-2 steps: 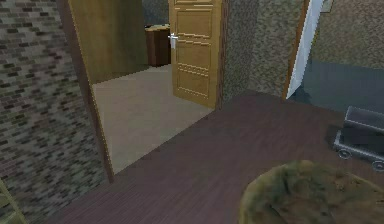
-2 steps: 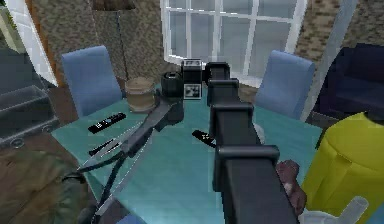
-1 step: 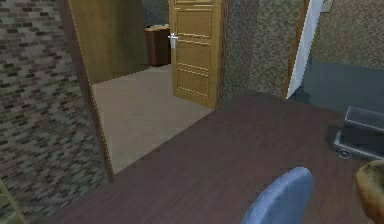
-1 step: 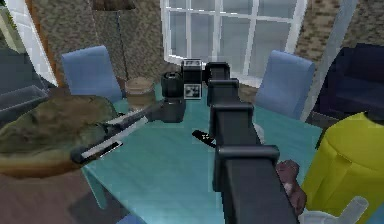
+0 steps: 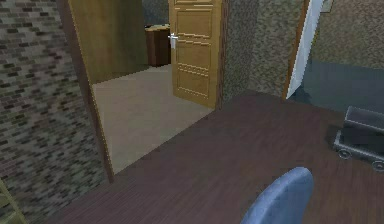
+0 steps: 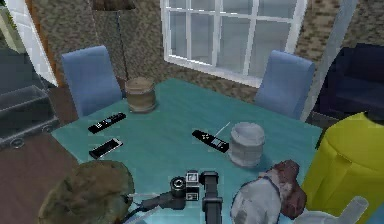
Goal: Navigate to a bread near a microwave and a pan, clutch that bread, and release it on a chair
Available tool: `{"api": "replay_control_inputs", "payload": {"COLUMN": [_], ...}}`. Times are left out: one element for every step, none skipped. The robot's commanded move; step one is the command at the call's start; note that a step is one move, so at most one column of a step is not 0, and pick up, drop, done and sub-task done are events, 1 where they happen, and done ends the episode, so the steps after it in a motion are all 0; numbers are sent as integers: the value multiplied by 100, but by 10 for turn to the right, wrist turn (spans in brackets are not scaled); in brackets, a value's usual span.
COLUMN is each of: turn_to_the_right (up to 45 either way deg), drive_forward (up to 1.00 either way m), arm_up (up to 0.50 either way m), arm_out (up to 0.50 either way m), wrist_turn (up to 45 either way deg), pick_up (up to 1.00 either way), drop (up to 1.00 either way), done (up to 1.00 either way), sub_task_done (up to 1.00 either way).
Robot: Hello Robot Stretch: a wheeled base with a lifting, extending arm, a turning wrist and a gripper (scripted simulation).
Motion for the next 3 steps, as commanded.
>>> {"api": "replay_control_inputs", "payload": {"turn_to_the_right": [0,0,0], "drive_forward": [0,0,0], "arm_up": [-32,0,10], "arm_out": [0,0,0], "wrist_turn": [0,0,0], "pick_up": [0,0,0], "drop": [0,100,0], "done": [0,0,0], "sub_task_done": [0,0,0]}}
